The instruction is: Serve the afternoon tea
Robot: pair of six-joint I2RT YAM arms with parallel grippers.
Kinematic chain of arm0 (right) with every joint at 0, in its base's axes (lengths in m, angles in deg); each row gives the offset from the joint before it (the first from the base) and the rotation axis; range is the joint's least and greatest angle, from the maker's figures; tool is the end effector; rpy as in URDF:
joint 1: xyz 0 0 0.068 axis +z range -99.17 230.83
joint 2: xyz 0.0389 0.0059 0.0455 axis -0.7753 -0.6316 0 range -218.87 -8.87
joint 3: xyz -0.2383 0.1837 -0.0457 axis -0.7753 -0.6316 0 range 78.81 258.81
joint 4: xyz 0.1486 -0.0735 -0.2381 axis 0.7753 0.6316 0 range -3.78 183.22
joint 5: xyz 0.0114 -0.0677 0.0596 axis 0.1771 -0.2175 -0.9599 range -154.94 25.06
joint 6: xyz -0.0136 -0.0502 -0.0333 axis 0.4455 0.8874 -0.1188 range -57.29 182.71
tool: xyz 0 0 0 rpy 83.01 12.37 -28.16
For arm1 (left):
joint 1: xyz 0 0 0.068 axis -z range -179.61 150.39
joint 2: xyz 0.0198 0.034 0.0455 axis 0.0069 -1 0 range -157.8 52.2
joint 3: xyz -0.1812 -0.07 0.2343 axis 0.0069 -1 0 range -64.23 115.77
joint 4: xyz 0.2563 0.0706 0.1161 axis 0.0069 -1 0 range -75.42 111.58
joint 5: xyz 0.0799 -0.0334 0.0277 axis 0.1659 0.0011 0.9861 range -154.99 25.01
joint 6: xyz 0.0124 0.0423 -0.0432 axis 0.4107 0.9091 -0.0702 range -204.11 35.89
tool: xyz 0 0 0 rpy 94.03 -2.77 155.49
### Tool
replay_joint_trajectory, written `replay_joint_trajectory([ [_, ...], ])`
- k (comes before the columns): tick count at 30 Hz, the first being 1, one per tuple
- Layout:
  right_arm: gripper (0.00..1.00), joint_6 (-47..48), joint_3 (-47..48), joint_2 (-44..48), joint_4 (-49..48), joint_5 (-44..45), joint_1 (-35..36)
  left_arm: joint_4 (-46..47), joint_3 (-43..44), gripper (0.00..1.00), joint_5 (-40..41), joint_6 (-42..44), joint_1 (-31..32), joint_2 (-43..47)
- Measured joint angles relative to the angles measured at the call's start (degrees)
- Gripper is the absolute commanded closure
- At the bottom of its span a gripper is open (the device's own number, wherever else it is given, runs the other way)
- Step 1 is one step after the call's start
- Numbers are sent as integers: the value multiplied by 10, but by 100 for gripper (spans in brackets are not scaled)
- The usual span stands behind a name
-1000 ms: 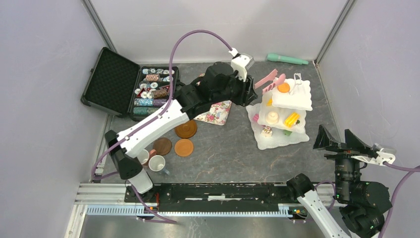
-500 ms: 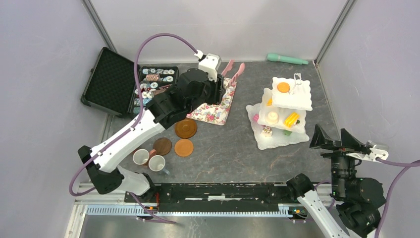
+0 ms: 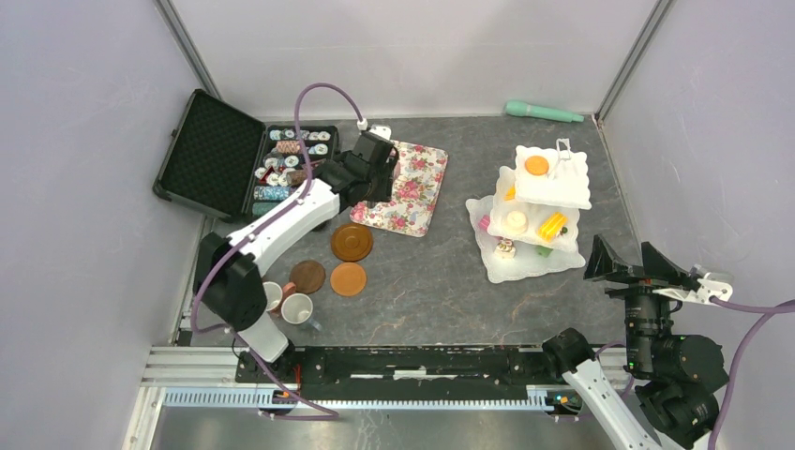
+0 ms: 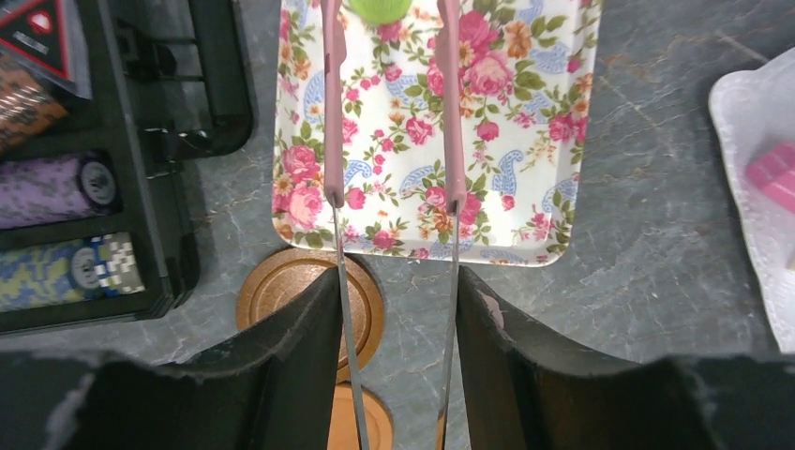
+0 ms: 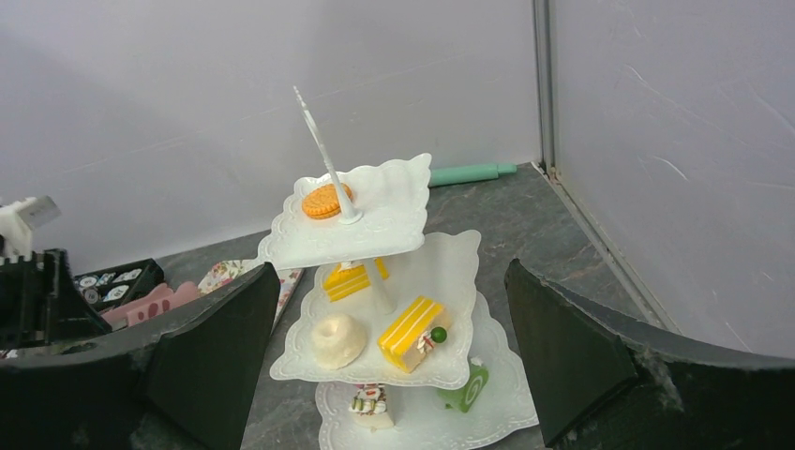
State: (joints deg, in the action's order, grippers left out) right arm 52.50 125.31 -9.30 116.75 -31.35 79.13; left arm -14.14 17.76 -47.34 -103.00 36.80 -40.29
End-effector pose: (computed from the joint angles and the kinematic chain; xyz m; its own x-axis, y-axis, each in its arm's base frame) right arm -0.0053 -0.0321 0.3860 0.2454 0.2999 -0.9219 0.0313 0.9480 0.3167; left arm 0.3275 -0.2240 0.3331 -0.6783 0.1168 -0.7255 0.1872 0.9822 -0.0169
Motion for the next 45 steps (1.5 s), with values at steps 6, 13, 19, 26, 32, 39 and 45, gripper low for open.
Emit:
replay_joint_trajectory([
  [6, 2, 0, 0, 0, 0, -1, 0, 25, -2, 48, -6, -8, -3, -66],
  [13, 2, 0, 0, 0, 1, 0, 0, 34, 1, 47, -1, -8, -4, -111],
  [19, 2, 0, 0, 0, 1, -1, 0, 43, 18, 47, 0, -9, -14, -126],
  [26, 2, 0, 0, 0, 1, -1, 0, 47, 33, 46, -2, -10, -28, -144],
  [32, 2, 0, 0, 0, 1, -1, 0, 49, 52, 52, -2, -10, -33, -169],
  [39, 2, 0, 0, 0, 2, -1, 0, 47, 56, 70, -13, -10, -34, -177],
  [45, 2, -2, 0, 0, 2, -1, 0, 47, 56, 79, -30, -10, -34, -170],
])
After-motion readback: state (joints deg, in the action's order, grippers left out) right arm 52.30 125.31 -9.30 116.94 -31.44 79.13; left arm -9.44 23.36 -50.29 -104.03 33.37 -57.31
